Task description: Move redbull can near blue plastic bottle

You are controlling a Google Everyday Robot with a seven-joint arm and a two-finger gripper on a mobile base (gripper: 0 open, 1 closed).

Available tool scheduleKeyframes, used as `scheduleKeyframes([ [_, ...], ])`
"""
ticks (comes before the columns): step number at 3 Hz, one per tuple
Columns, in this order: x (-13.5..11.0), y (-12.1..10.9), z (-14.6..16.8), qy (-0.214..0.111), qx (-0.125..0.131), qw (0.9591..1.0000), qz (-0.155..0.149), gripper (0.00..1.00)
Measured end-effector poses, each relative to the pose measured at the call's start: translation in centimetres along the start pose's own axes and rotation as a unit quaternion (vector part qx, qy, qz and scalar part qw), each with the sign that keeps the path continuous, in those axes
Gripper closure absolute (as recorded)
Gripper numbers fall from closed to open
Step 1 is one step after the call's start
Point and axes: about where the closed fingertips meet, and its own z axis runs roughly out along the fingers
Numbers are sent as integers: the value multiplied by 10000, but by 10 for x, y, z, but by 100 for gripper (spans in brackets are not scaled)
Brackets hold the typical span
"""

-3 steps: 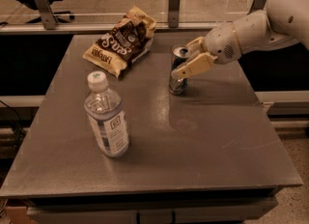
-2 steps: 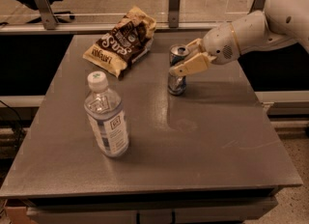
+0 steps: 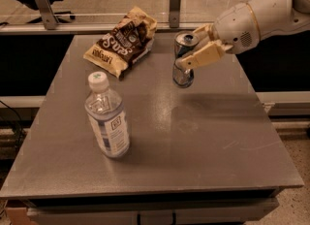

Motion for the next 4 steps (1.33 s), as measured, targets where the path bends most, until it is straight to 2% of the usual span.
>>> scheduleKeyframes([
  [1, 0, 0, 0, 0, -1, 10000, 0, 100],
  [2, -2, 11, 6, -20, -93, 9999, -69, 100],
  [4, -16, 65, 41, -146, -399, 9978, -517, 100],
])
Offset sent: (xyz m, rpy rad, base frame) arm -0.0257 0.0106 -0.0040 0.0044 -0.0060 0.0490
